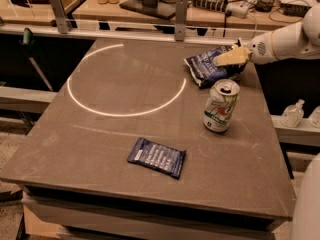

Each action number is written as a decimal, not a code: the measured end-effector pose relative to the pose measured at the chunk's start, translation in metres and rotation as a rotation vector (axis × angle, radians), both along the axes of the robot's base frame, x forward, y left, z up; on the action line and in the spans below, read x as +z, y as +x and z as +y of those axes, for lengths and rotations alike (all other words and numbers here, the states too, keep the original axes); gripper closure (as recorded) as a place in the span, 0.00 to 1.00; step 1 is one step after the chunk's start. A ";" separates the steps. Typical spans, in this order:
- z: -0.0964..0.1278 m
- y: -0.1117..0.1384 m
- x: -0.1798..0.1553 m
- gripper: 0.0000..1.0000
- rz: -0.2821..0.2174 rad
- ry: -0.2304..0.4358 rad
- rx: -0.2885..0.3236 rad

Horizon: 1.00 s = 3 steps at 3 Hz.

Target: Move blue chip bag near 7up can

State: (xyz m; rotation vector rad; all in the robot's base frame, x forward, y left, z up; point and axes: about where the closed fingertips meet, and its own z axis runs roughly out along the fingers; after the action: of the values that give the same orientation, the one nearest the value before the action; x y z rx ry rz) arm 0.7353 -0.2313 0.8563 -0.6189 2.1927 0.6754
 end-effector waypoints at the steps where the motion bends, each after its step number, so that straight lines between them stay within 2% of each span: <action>1: -0.005 -0.009 0.006 0.64 0.020 -0.043 0.024; 2: -0.020 -0.033 0.027 0.88 0.017 -0.090 0.040; 3: -0.025 -0.076 0.048 1.00 0.050 -0.152 0.027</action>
Offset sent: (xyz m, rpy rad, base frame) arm -0.0715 -0.0451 0.0694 -0.1553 -0.0069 0.0480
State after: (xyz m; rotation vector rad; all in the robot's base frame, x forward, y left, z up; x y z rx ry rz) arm 0.6591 -0.2559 0.9042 -0.7172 2.3015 0.5466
